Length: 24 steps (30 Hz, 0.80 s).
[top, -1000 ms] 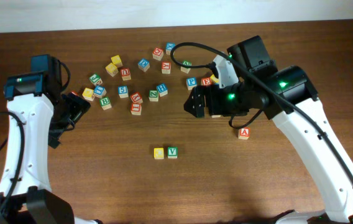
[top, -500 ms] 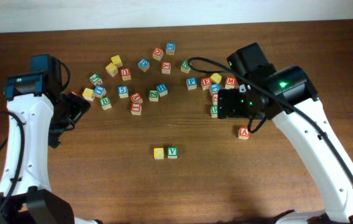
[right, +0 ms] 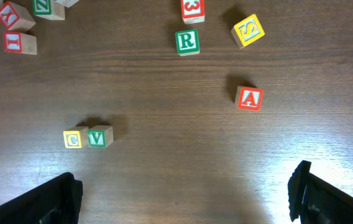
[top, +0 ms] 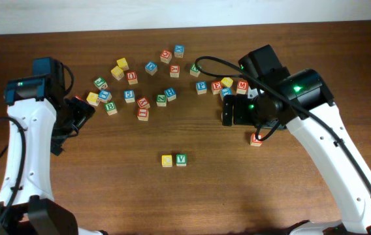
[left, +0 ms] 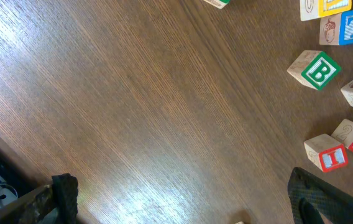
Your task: Spell out CVPR
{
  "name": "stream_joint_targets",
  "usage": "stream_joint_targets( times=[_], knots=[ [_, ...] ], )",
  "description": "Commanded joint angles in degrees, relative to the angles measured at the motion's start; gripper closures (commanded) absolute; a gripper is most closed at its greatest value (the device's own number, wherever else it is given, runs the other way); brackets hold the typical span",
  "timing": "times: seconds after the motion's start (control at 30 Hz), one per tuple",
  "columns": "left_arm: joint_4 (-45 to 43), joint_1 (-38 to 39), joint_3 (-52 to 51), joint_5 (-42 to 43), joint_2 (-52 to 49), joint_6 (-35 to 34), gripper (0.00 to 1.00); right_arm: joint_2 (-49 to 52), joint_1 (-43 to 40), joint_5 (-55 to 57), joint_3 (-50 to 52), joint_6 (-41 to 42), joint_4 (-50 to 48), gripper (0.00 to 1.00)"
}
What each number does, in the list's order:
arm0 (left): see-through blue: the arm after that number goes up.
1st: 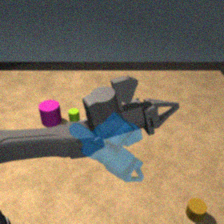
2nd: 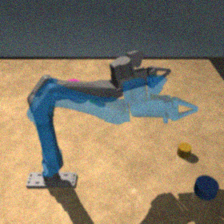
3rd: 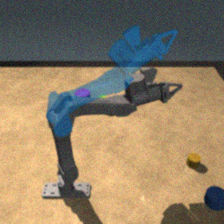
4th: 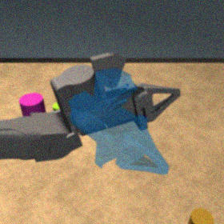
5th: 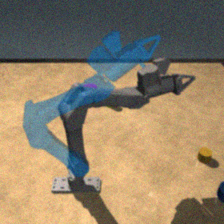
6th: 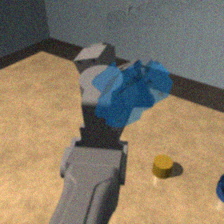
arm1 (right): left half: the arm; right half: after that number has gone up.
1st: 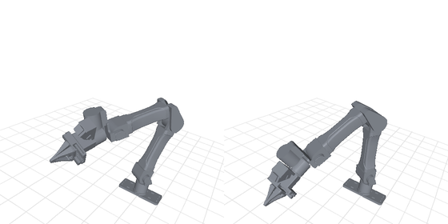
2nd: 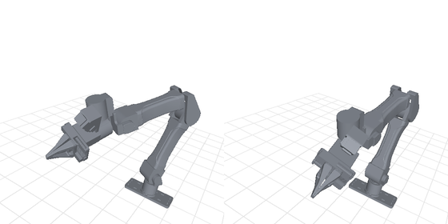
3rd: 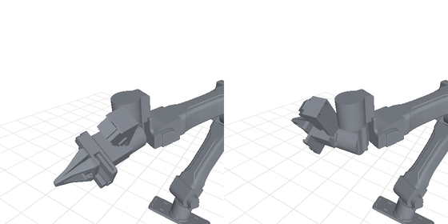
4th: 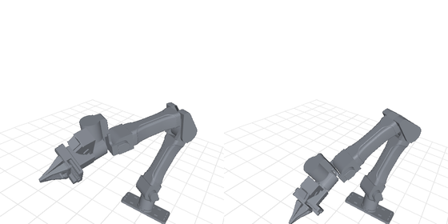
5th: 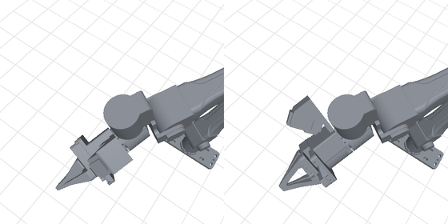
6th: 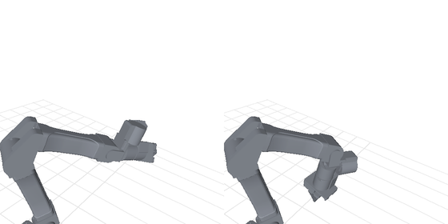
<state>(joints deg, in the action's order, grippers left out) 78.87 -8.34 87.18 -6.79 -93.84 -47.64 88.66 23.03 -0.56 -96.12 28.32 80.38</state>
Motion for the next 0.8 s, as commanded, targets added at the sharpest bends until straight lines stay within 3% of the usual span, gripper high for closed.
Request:
stream_joint_targets(
  times=[0.0,0.27,0.77],
  knots=[
    [0.0,-0.5,-0.2,0.0,0.0,-0.5,0.01,-0.2,-0.2,-1.2,-0.9,0.3,-0.2,0.02],
    [0.1,-0.5,-0.2,-0.1,0.0,-0.5,0.01,-0.2,-0.2,-10.5,-0.9,2.6,-0.2,0.02],
    [0.0,-0.5,-0.2,-0.1,0.0,-0.5,0.01,-0.2,-0.2,-11.1,-0.9,2.6,-0.2,0.02]
  ],
)
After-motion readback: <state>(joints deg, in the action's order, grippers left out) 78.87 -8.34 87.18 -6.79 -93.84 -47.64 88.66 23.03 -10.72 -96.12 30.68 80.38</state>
